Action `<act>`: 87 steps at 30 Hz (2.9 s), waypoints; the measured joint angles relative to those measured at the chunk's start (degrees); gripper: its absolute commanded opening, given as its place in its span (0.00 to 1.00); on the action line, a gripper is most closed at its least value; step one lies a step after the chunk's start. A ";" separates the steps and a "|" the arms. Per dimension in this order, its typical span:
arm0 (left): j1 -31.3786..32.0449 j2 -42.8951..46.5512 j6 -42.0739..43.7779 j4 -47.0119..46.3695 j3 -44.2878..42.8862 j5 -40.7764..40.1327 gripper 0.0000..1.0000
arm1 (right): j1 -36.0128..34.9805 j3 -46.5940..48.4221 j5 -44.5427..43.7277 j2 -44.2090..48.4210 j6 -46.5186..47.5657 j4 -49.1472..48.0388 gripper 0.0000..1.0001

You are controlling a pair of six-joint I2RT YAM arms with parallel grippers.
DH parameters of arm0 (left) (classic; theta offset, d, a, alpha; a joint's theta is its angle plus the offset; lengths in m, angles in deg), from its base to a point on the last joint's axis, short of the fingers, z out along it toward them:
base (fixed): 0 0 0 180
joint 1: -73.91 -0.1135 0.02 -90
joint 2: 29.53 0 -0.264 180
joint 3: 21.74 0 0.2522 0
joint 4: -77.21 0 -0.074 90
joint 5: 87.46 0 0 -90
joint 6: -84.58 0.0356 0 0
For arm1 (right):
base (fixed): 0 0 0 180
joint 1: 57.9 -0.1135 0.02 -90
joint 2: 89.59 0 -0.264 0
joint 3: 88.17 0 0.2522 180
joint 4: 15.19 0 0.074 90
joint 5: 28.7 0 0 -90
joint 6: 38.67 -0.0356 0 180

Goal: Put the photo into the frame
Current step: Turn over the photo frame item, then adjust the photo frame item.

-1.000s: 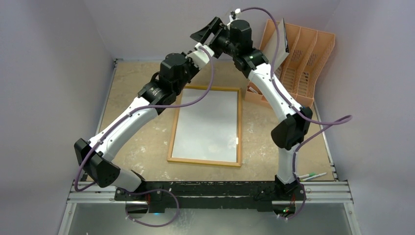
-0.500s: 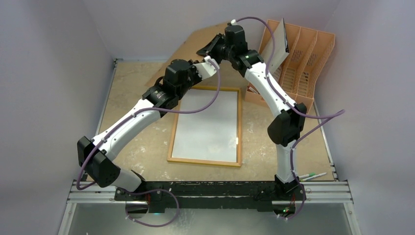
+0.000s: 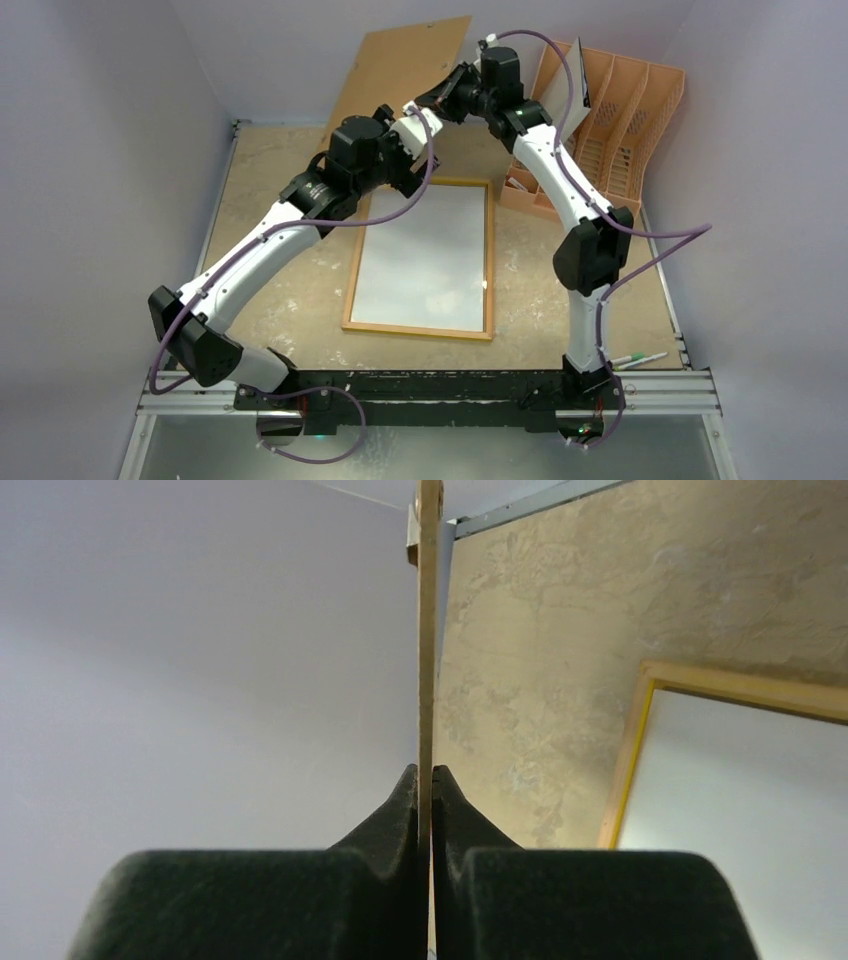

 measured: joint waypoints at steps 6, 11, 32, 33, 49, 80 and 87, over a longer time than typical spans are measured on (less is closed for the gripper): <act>0.00 0.28 -12.72 1.95 -6.64 8.92 0.89 | 2.51 -3.30 4.96 0.46 1.36 -4.17 0.00; 0.00 3.37 -21.44 1.29 -6.82 10.10 0.94 | 3.89 -9.14 8.98 2.23 2.69 -9.07 0.00; -18.36 3.67 -41.07 11.89 -10.69 3.96 0.96 | 9.88 -42.18 27.26 30.86 8.85 -26.73 0.00; -19.32 3.67 -41.68 11.91 -10.23 4.92 0.95 | 10.10 -44.00 27.41 32.02 8.85 -26.73 0.00; -12.92 3.23 -55.10 -5.31 1.36 39.85 0.62 | 10.82 -52.83 18.23 36.50 7.41 -22.05 0.00; 7.61 -11.04 -57.27 -19.89 1.55 39.30 0.42 | 10.82 -52.28 16.15 36.26 6.43 -17.05 0.00; 7.76 -10.49 -51.43 -10.91 0.31 40.04 0.37 | 10.80 -51.56 15.54 35.74 7.45 -14.08 0.00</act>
